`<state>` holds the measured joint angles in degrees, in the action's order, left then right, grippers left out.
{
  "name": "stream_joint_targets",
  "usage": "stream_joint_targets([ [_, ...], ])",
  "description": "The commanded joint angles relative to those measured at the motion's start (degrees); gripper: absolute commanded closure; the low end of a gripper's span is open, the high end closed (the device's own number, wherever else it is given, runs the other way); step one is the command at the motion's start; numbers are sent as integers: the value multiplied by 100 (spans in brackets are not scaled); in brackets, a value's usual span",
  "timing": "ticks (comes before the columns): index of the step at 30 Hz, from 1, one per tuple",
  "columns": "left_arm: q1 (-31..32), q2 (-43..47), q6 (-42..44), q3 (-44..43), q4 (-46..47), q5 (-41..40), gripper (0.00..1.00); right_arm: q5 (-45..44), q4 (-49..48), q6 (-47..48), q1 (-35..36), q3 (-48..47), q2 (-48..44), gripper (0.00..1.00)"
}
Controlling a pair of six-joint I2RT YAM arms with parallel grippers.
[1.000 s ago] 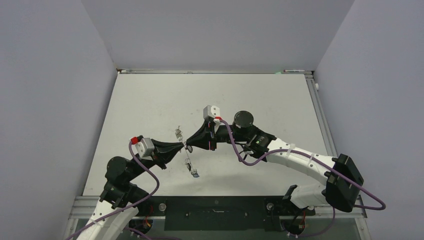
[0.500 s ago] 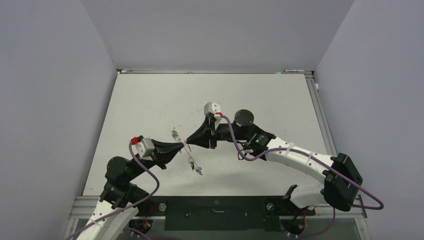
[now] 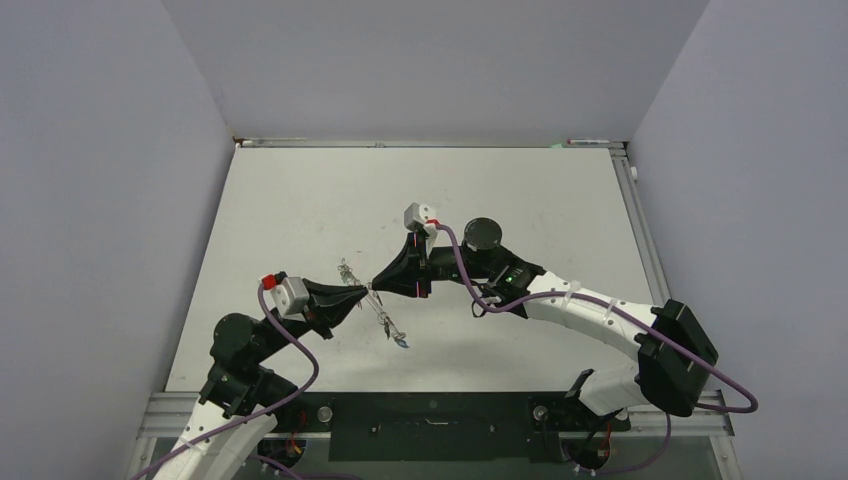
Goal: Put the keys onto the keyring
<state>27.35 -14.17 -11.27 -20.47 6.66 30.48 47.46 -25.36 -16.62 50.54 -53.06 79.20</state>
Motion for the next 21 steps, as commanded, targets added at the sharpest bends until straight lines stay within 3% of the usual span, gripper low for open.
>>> stream_joint_targets([
  [1,59,80,63,-89,363,117,100,79,-405,-67,-59,-141,-19,95],
  [21,77,172,54,-80,380,90,100,61,-268,-75,-68,-83,-45,95],
])
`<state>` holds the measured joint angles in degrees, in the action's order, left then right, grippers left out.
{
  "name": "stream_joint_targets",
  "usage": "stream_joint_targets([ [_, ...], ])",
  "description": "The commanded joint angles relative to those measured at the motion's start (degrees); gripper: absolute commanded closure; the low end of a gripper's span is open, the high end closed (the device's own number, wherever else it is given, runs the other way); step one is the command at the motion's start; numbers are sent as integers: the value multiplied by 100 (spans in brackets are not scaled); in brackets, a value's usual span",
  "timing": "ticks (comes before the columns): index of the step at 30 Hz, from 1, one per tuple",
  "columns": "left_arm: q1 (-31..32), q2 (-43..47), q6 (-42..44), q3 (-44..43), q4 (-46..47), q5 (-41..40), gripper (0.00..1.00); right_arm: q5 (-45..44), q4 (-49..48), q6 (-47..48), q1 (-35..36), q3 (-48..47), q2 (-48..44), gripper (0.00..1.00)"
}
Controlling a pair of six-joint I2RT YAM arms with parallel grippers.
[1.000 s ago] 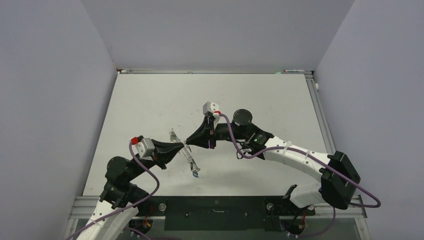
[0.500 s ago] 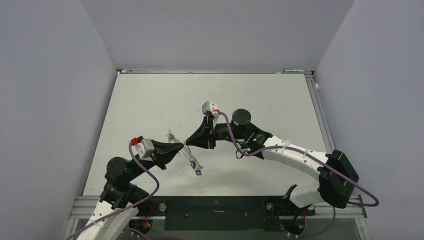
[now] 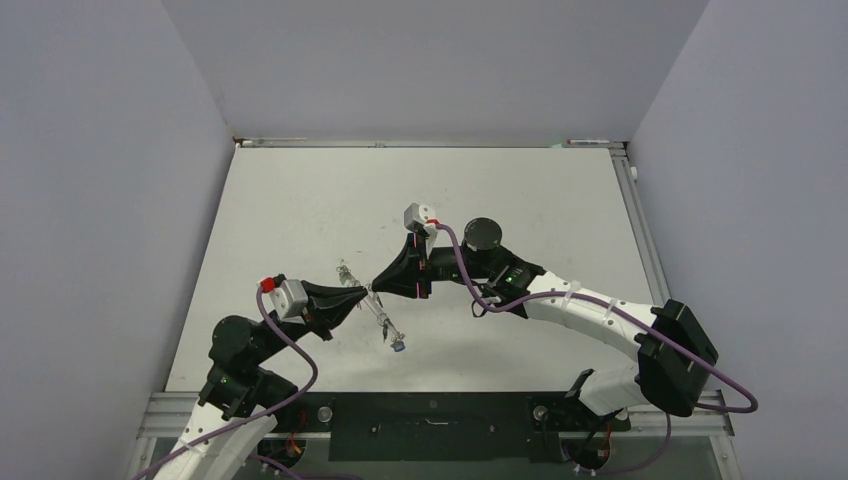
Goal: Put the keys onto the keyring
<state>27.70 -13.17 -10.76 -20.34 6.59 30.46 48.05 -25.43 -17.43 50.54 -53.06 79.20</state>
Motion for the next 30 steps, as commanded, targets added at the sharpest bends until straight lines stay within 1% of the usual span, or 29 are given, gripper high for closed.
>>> stream_joint_targets([
  [1,42,69,4,-93,387,92,100,9,-271,3,-67,-78,-45,95],
  [30,42,77,-5,-87,422,96,100,-6,-10,-49,-137,-60,-280,94],
])
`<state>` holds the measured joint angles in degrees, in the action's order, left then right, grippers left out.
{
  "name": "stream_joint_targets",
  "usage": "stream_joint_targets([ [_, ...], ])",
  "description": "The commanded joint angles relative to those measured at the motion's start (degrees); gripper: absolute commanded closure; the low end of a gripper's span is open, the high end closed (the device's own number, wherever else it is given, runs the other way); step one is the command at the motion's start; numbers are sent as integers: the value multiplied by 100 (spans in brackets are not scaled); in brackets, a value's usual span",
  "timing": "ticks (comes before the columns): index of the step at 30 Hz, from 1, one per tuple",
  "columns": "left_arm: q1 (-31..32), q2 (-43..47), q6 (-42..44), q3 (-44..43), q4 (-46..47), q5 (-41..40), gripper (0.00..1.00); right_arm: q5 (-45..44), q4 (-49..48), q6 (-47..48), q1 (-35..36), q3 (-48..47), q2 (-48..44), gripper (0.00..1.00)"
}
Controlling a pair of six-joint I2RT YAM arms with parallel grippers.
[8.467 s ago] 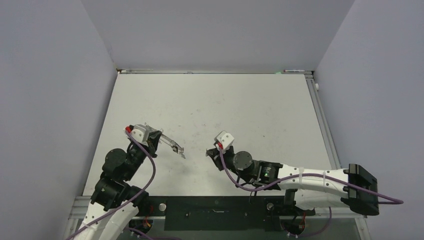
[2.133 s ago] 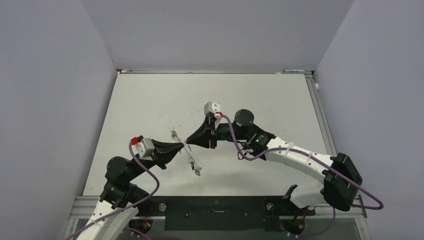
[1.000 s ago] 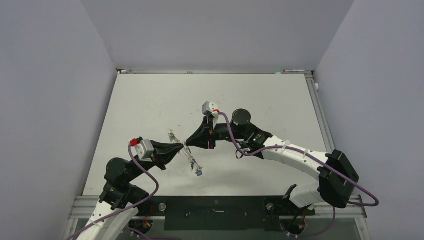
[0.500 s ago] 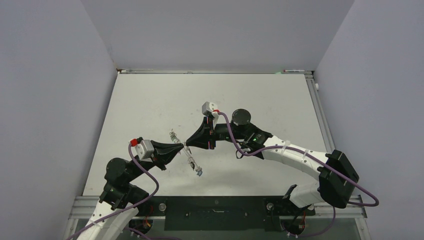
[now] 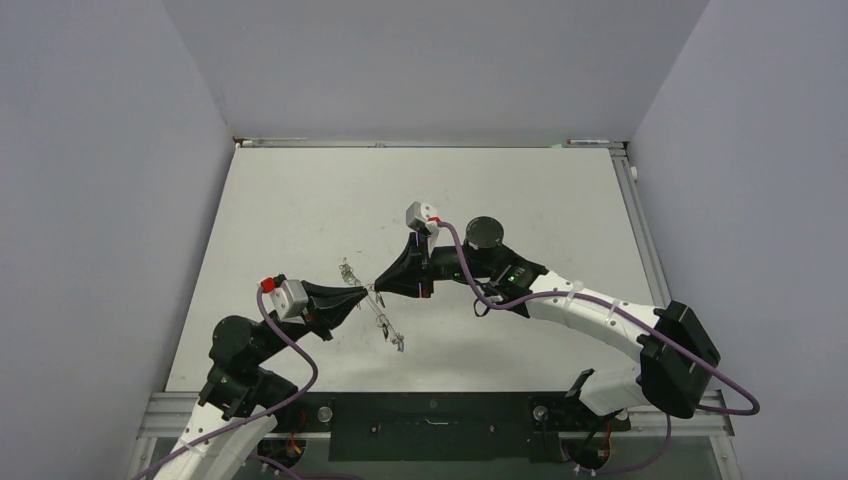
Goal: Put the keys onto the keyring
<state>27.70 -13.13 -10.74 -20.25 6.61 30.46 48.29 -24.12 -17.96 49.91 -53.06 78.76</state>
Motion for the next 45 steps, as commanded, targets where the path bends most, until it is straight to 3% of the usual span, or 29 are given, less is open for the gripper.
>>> stream_joint_targets([
  [1,42,73,-7,-93,421,92,100,-30,-145,5,-72,-56,-232,94],
  [9,44,56,-7,-93,418,83,100,28,-150,9,-72,-47,-237,91],
  [16,42,56,-22,-93,420,74,100,177,-177,29,-76,-46,-252,62],
  [20,42,62,-33,-93,435,88,100,211,-133,136,-75,-68,-284,53],
  [37,42,138,-117,-40,604,152,100,681,-554,671,-60,-12,-264,54],
  [45,42,150,-130,-32,631,173,100,896,-560,679,17,-201,67,60],
])
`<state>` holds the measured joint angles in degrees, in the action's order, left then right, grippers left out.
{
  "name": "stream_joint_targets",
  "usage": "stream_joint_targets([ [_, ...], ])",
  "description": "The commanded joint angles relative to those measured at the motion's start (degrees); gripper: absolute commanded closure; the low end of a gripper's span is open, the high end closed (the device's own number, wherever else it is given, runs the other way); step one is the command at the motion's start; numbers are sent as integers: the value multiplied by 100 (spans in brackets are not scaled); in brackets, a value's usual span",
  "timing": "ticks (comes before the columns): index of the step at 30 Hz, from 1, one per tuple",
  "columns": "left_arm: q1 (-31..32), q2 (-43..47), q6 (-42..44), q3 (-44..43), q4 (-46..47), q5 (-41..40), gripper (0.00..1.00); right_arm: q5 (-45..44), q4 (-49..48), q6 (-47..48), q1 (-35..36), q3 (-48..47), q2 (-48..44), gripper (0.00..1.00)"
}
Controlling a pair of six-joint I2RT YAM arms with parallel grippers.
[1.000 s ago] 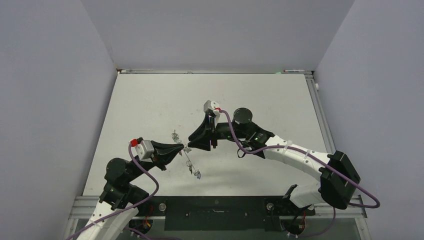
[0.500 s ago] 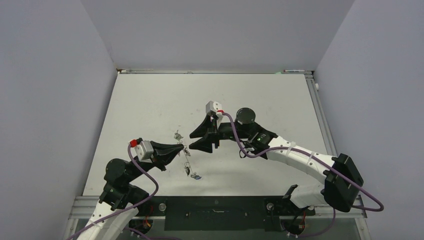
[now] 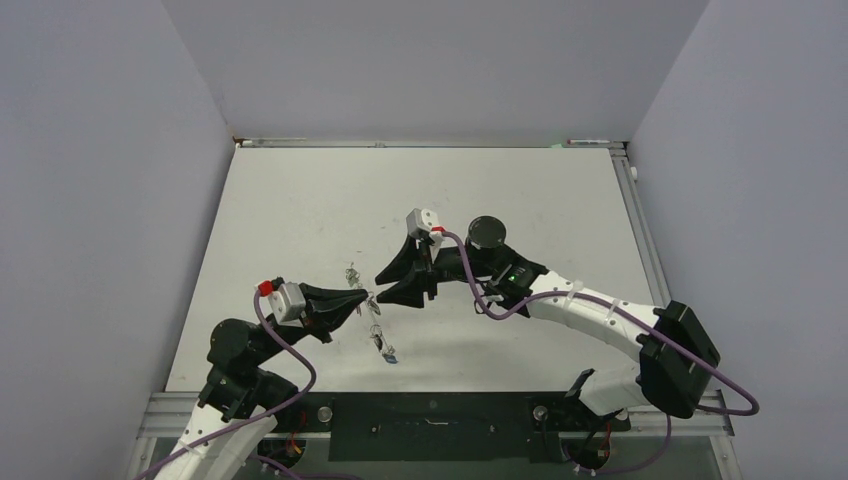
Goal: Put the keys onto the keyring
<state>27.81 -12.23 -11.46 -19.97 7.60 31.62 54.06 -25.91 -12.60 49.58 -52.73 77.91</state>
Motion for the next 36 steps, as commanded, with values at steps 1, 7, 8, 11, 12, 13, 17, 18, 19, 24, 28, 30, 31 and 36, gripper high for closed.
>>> stream_joint_targets([
  [1,31,62,-58,-60,540,64,100,324,-385,146,66,-257,181,61],
  [7,31,57,-58,-60,541,73,100,316,-390,167,126,-346,286,65],
  [8,31,53,-58,-60,539,73,100,303,-389,167,136,-366,300,66],
  [11,31,54,-58,-60,537,77,100,253,-403,162,167,-410,353,69],
  [12,31,53,-58,-60,536,74,100,242,-398,161,176,-425,375,70],
  [13,31,58,-58,-60,541,77,100,230,-404,167,190,-437,389,72],
  [17,31,62,-58,-60,541,81,100,189,-364,166,226,-487,468,78],
  [18,31,63,-58,-60,540,82,100,183,-345,170,234,-499,479,79],
  [19,31,63,-58,-60,540,82,100,183,-325,175,238,-513,494,79],
  [24,31,78,-58,-51,541,74,100,174,-62,294,245,-583,504,75],
  [28,31,85,-58,-56,532,60,100,175,188,458,239,-602,456,71],
  [30,31,89,-50,-53,528,55,100,183,241,514,230,-587,442,71],
  [31,31,93,-49,-57,528,55,100,190,265,529,230,-577,436,70],
  [36,31,107,-49,-51,521,47,100,251,272,565,229,-507,395,70],
])
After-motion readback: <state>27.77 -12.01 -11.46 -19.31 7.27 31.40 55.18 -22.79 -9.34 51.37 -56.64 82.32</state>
